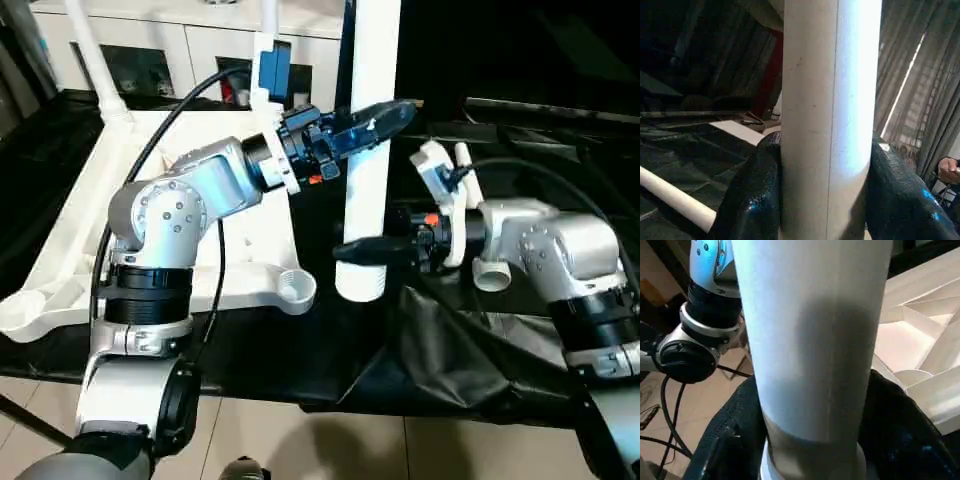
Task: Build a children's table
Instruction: Pick table leg
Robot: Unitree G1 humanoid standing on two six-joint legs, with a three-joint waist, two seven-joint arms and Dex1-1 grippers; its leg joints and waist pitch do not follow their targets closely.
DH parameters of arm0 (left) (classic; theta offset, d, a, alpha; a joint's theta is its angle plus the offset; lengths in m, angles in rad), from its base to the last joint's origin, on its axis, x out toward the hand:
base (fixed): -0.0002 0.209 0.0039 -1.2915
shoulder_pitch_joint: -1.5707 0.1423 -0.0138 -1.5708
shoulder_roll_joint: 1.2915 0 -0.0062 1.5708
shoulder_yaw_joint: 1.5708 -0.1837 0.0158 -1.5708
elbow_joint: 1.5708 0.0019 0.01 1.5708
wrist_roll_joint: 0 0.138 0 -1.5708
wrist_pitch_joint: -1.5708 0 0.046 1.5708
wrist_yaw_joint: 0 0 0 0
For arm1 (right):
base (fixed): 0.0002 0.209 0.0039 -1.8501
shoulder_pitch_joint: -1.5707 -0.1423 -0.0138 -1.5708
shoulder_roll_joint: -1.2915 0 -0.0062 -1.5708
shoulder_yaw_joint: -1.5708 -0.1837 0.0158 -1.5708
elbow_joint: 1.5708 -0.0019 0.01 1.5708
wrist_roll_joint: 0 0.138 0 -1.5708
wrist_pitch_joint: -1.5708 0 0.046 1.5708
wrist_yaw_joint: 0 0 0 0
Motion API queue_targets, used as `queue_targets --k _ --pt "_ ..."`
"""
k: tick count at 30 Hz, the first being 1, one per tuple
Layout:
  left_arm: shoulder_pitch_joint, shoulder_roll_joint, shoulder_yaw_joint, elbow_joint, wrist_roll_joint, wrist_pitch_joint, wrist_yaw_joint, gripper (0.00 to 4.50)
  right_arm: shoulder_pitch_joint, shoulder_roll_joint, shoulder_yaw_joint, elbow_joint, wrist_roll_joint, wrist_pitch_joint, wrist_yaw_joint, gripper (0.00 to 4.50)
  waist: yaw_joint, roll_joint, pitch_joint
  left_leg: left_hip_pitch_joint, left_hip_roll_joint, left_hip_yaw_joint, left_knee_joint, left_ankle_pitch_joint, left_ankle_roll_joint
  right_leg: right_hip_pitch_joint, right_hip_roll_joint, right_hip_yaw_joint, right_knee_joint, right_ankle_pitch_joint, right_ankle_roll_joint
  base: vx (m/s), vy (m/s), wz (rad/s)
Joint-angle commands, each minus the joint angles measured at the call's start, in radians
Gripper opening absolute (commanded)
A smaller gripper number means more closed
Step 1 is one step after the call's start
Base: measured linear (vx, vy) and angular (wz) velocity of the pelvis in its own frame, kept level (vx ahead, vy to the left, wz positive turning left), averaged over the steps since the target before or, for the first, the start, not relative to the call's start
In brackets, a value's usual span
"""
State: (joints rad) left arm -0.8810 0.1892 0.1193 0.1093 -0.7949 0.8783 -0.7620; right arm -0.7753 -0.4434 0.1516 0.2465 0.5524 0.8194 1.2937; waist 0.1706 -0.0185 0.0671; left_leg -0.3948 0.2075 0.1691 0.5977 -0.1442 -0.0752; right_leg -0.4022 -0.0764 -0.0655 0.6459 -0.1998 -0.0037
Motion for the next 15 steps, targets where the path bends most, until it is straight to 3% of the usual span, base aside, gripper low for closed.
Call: queue_targets --k 1,5,10,11,15 --pt "-0.009 0.0 -0.018 -0.023 -0.025 0.016 -0.024 1.83 -0.015 -0.005 -0.018 -0.002 0.005 0.001 -0.002 2.32 0.0 -0.003 -0.086 0.02 0.015 -0.001 -0.056 -0.169 -0.016 0.058 -0.056 0.039 -0.074 -0.082 -0.204 0.0 0.0 0.0" --pt "-0.01 0.001 -0.014 -0.022 -0.024 0.017 -0.025 1.83 -0.01 -0.005 -0.015 -0.003 0.007 0.002 0.0 1.97 0.001 -0.002 -0.085 0.02 0.014 -0.001 -0.057 -0.176 -0.019 0.058 -0.057 0.039 -0.075 -0.091 -0.203 0.0 0.0 0.0" --pt "-0.012 -0.001 -0.011 -0.017 -0.006 -0.005 -0.004 1.83 -0.005 0.002 -0.02 -0.001 0.009 0.0 -0.012 1.93 0.0 -0.002 -0.086 0.02 0.015 -0.002 -0.057 -0.176 -0.021 0.058 -0.056 0.039 -0.074 -0.083 -0.204 0.0 0.0 0.0" --pt "-0.012 -0.002 -0.011 -0.015 0.001 -0.008 0.005 2.39 -0.004 0.004 -0.022 0.0 0.008 -0.004 -0.017 1.93 0.001 -0.001 -0.086 0.021 0.015 -0.002 -0.057 -0.176 -0.021 0.058 -0.056 0.039 -0.073 -0.081 -0.206 0.0 0.0 0.0" --pt "-0.005 -0.029 0.029 0.001 -0.01 -0.035 0.043 2.58 0.01 0.032 -0.058 0.002 0.013 -0.022 -0.067 1.93 0.001 -0.005 -0.086 0.019 0.014 -0.001 -0.056 -0.168 -0.02 0.058 -0.059 0.039 -0.074 -0.076 -0.212 0.0 0.0 0.0"
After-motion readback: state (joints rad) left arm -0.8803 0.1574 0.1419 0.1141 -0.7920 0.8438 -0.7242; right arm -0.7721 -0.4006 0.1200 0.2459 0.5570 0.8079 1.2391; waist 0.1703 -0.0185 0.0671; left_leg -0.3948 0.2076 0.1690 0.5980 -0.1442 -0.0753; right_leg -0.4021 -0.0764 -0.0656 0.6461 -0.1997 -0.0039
